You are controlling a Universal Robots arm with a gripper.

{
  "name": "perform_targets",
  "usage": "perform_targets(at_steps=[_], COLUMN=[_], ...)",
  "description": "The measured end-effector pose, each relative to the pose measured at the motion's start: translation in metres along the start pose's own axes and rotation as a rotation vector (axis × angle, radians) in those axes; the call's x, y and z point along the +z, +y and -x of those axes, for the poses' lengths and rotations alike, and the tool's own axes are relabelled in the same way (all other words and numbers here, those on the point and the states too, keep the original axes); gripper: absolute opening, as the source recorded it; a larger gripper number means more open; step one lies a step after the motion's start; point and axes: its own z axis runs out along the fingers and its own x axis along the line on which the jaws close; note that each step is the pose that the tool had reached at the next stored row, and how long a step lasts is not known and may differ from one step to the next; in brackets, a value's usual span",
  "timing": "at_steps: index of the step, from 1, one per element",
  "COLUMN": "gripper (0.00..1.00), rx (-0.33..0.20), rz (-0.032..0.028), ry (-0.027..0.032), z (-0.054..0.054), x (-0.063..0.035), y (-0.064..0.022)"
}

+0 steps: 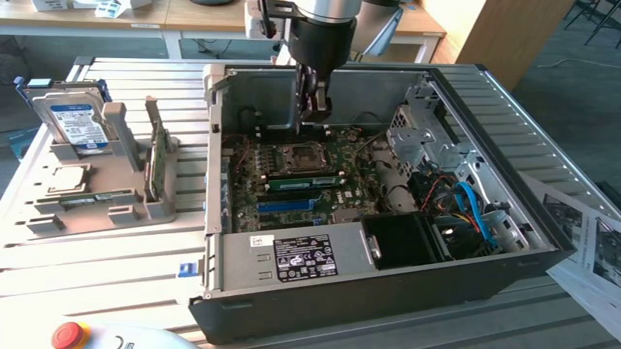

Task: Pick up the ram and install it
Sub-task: 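Press down the ram until it locks into place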

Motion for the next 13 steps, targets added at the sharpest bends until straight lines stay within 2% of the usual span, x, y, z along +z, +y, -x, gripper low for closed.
perform_targets(at_steps=[6,13], gripper=[0.11,0.11], rx=[0.0,0.0], rz=[0.0,-0.0002], ry=[-0.0001,-0.0001], z=[0.0,0.0], x=[-0.0001,-0.0113], y=[0.0,0.0004])
